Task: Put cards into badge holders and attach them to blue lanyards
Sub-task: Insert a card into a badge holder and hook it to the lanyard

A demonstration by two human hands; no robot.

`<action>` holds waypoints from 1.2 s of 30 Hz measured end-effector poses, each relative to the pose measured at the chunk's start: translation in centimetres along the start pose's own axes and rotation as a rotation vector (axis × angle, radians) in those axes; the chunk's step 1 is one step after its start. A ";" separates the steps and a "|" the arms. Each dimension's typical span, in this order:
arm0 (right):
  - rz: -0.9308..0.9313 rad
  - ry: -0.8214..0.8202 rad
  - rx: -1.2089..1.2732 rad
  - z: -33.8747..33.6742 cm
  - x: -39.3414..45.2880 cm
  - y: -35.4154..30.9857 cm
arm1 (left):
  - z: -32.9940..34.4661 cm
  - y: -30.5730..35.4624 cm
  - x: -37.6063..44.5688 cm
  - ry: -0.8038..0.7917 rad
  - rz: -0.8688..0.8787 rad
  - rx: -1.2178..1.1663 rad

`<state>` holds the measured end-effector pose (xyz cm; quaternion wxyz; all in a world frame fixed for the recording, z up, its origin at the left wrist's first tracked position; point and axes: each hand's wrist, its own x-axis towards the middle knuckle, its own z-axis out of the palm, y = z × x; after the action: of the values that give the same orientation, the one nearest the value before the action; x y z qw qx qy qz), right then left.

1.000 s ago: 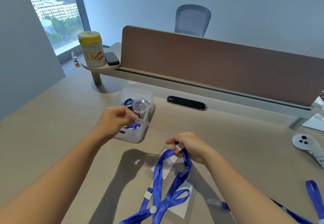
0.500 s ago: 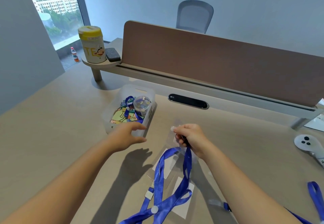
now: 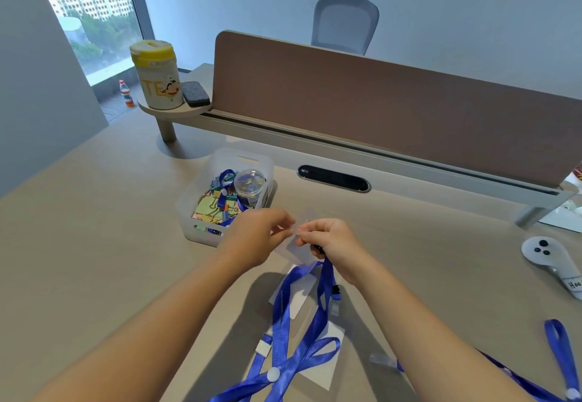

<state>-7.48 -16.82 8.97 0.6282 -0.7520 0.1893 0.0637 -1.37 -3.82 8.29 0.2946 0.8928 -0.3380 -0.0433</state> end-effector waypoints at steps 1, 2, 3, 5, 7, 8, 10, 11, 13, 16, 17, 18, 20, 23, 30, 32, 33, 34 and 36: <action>-0.006 -0.002 -0.007 0.0 0.0 0.0 | -0.1 0.1 -0.1 0.058 0.101 0.088; -0.007 -0.005 -0.006 0.1 0.0 0.0 | -0.2 0.0 0.0 0.114 0.219 0.188; -0.006 -0.008 -0.001 0.0 0.0 -0.1 | -0.3 -0.2 0.1 0.165 0.319 0.274; -0.006 -0.020 0.002 0.0 0.0 -0.2 | -0.5 -0.3 0.3 0.221 0.450 0.401; -0.015 -0.031 -0.007 0.0 0.0 -0.3 | -0.6 -0.3 0.6 0.195 0.543 0.449; -0.020 -0.031 -0.019 0.1 0.0 -0.4 | -0.7 -0.2 0.6 0.165 0.567 0.471; -0.039 -0.019 -0.067 0.2 0.0 -0.4 | -0.7 -0.3 0.8 0.108 0.572 0.517; -0.052 -0.009 -0.097 0.3 0.0 -0.5 | -0.7 -0.4 0.7 0.095 0.568 0.528; -0.079 0.013 -0.141 0.5 0.0 -0.6 | -0.5 -0.4 0.6 0.098 0.566 0.536; -0.114 0.055 -0.171 0.7 0.1 -0.7 | -0.2 -0.6 0.6 0.137 0.545 0.552; -0.126 0.072 -0.180 0.9 0.1 -0.6 | -0.1 -0.6 0.6 0.152 0.533 0.560; -0.137 0.091 -0.190 1.0 0.2 -0.6 | 0.0 -0.6 0.6 0.166 0.517 0.565; -0.150 0.126 -0.190 1.2 0.2 -0.6 | 0.3 -0.5 0.7 0.214 0.478 0.542; -0.147 0.152 -0.163 1.2 0.2 -0.7 | 0.7 -0.1 0.7 0.292 0.378 0.405; -0.160 0.193 0.004 1.7 0.1 -1.0 | 0.2 0.9 1.0 0.252 -0.048 -0.203; -0.144 0.189 0.069 1.5 0.1 -1.2 | -0.1 1.1 1.2 0.193 -0.178 -0.491; -0.123 0.175 0.087 1.3 0.2 -1.3 | -0.3 1.2 1.3 0.182 -0.219 -0.620; -0.093 0.156 0.103 1.1 0.3 -1.4 | -0.5 1.2 1.4 0.160 -0.256 -0.737; -0.031 0.107 0.155 0.5 0.4 -1.7 | -0.7 1.2 1.3 0.090 -0.297 -0.916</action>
<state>-6.41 -16.17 10.31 0.6746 -0.7061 0.2153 -0.0013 -0.88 -4.96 9.69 0.6626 0.7107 -0.1399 -0.1906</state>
